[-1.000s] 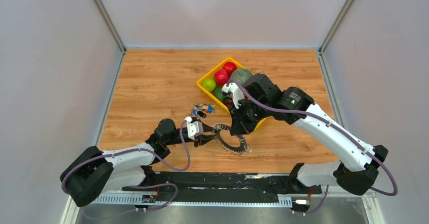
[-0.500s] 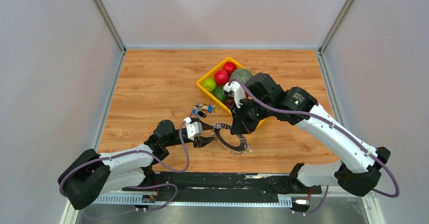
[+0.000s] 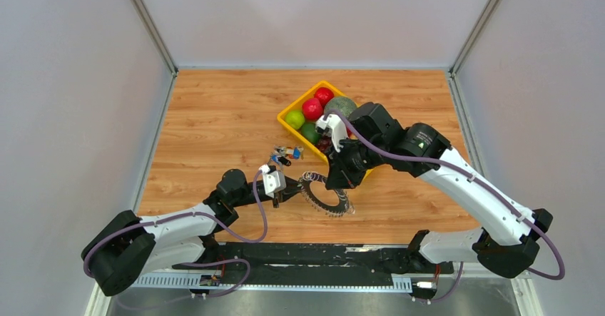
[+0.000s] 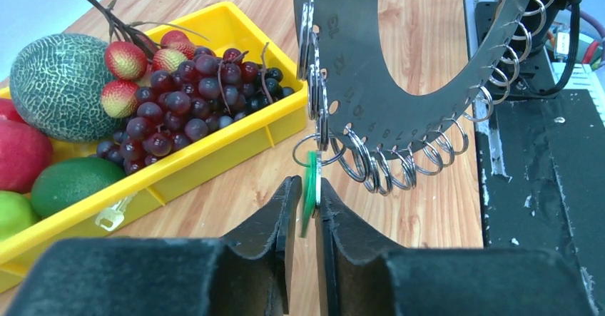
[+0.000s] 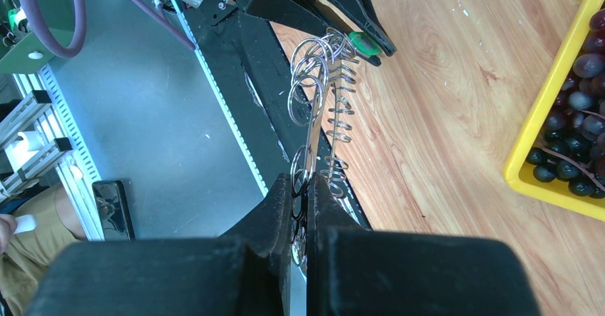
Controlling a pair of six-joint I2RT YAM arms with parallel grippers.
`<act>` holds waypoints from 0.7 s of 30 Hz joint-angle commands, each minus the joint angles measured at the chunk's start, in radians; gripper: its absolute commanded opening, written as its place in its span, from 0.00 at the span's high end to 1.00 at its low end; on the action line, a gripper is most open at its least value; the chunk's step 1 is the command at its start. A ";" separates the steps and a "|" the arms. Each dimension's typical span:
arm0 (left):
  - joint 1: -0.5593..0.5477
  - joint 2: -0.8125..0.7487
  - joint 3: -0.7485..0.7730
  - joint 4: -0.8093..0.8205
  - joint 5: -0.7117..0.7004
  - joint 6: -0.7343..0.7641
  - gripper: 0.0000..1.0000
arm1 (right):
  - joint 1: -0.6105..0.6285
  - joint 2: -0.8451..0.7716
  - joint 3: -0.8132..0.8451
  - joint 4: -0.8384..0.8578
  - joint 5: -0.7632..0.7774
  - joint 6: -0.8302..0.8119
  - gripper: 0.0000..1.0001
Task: Remove the keys from the keyring
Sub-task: Pick up the key from the keyring.
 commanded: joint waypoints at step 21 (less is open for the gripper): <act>-0.005 -0.225 0.432 -1.061 -0.303 -0.152 1.00 | -0.002 -0.280 -0.470 0.431 0.174 0.094 0.54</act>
